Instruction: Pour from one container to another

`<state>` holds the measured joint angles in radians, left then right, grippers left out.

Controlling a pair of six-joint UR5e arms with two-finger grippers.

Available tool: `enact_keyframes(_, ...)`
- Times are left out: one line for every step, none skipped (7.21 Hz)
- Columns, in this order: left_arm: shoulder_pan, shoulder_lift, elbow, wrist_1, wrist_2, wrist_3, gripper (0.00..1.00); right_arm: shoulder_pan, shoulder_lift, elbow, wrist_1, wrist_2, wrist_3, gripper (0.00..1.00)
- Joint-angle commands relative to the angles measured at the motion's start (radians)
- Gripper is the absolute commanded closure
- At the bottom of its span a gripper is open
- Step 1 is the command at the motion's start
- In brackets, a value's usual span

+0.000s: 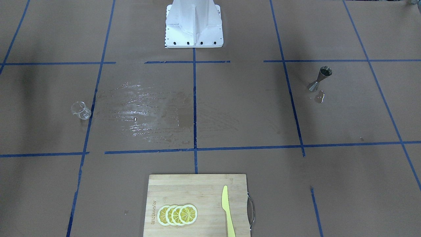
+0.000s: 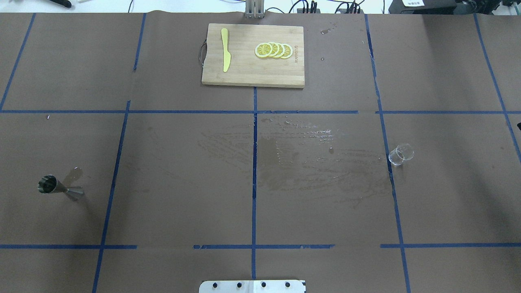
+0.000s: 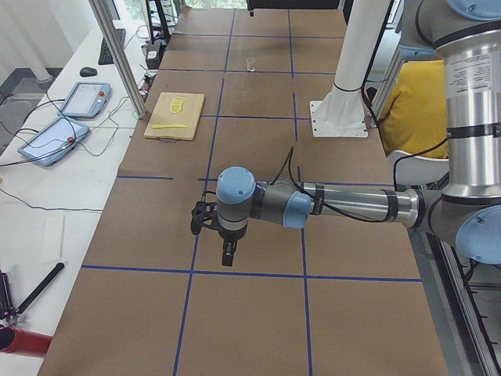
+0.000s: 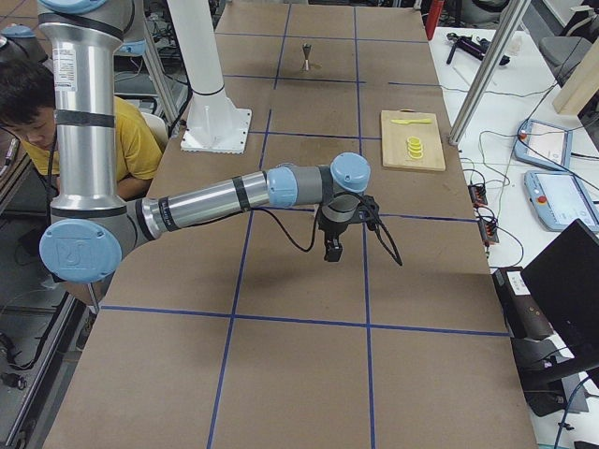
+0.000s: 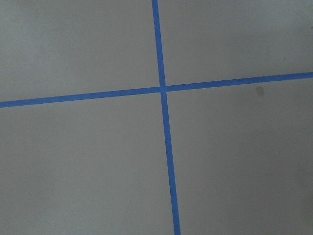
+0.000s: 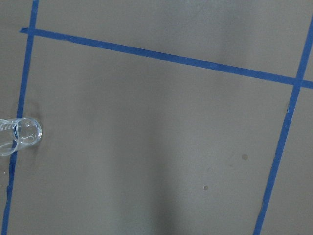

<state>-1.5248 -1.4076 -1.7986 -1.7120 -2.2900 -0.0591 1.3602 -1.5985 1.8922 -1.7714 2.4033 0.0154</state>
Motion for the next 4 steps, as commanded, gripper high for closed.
enact_keyframes(-0.002, -0.002, -0.001, 0.005, 0.001, 0.004, 0.00, -0.001, 0.000, -0.001, 0.001, -0.001, 0.000, 0.00)
enact_keyframes(-0.002, -0.004, -0.011, 0.012, -0.009, 0.005, 0.00, -0.001, 0.000, -0.001, 0.000, -0.003, 0.000, 0.00)
enact_keyframes(-0.002, -0.017, -0.012, 0.024, -0.020, 0.004, 0.00, 0.003, -0.015, -0.007, -0.003, 0.010, 0.000, 0.00)
enact_keyframes(-0.002, -0.022, -0.010, 0.032, -0.020, 0.004, 0.00, 0.014, -0.058, -0.013, 0.000, 0.052, -0.005, 0.00)
